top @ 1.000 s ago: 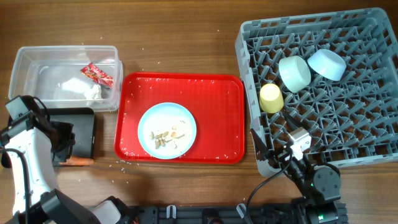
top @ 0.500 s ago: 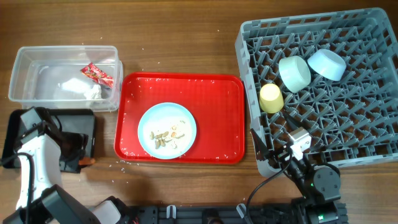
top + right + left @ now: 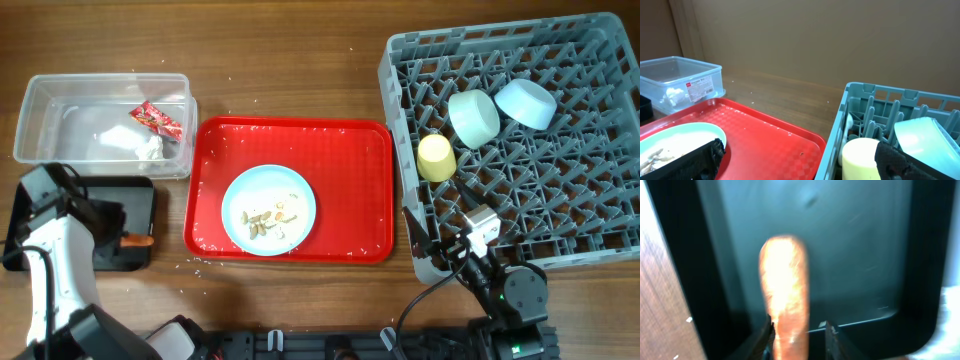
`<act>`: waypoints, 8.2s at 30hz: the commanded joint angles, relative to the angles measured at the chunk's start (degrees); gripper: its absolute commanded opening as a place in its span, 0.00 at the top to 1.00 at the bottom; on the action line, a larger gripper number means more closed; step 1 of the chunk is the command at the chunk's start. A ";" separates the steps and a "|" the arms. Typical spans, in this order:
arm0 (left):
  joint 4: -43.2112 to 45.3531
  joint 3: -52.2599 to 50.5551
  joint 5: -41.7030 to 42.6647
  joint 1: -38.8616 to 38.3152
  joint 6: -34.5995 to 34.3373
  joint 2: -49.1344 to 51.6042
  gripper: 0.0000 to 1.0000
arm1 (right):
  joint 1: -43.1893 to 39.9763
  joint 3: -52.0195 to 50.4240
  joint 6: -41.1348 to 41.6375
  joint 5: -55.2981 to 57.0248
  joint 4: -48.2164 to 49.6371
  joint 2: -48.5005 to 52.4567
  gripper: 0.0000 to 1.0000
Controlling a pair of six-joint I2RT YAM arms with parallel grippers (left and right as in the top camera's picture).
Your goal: Sort waste into correct bins and load items into the dishwasher rack
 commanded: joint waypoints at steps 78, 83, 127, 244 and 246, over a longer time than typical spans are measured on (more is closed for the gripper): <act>5.07 20.90 -12.13 -79.65 20.39 26.88 0.56 | -0.28 -0.07 0.79 0.07 0.11 -0.15 0.00; 2.27 19.54 -12.15 -79.65 17.31 27.06 0.61 | -0.28 -0.07 0.81 0.07 0.11 -0.15 0.00; -9.79 27.34 -19.65 -79.62 25.57 23.21 0.96 | -0.28 -0.07 0.79 0.07 0.11 -0.15 0.00; 4.50 12.31 -3.34 -50.12 18.84 -27.30 0.00 | -0.28 -0.07 0.79 0.07 0.11 0.13 0.00; 16.76 3.10 4.68 -45.53 27.28 -34.91 0.00 | -0.28 -0.07 0.79 0.07 0.11 0.13 0.00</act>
